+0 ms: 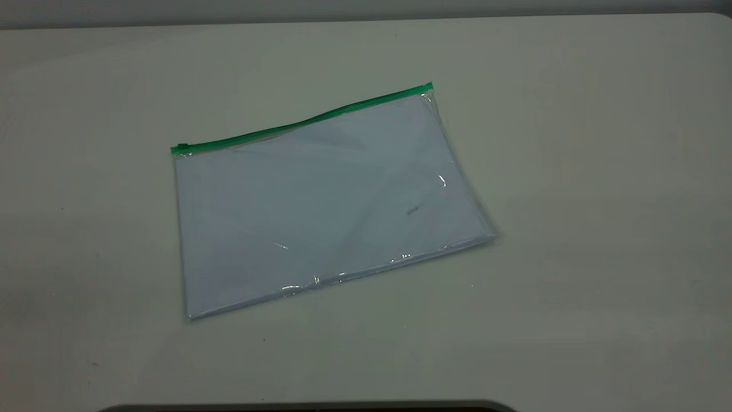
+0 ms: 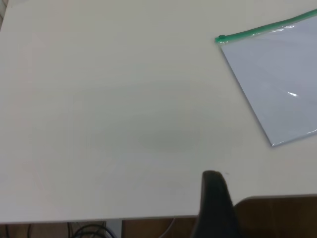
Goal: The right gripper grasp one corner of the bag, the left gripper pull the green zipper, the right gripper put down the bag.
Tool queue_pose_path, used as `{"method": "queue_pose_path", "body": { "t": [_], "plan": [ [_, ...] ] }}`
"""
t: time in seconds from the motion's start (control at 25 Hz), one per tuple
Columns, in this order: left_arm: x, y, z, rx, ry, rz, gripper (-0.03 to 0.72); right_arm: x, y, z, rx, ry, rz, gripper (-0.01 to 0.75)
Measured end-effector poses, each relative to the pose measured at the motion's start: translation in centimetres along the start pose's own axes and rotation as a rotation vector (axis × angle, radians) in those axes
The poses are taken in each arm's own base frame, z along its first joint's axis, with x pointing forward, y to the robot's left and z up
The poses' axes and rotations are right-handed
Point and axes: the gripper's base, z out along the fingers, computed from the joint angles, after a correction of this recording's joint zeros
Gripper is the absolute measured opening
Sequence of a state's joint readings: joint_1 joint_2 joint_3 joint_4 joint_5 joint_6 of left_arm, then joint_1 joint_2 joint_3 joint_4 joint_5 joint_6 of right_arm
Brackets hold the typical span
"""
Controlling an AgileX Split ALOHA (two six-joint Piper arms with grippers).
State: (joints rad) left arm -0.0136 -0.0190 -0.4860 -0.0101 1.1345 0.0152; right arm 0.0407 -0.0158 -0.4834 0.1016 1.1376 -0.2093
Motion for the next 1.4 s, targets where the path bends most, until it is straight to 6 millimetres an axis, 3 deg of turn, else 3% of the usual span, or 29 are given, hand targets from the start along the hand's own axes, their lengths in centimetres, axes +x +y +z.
{"method": "queue_pose_path", "body": {
  "t": [0.96, 1.4],
  "plan": [
    [0.00, 0.00, 0.00, 0.000, 0.000, -0.002, 0.568, 0.02, -0.09, 0.00, 0.010, 0.002, 0.003, 0.534],
    [0.00, 0.00, 0.00, 0.000, 0.000, -0.003, 0.568, 0.17, -0.98, -0.04, 0.109, 0.011, 0.122, 0.534]
  ]
}}
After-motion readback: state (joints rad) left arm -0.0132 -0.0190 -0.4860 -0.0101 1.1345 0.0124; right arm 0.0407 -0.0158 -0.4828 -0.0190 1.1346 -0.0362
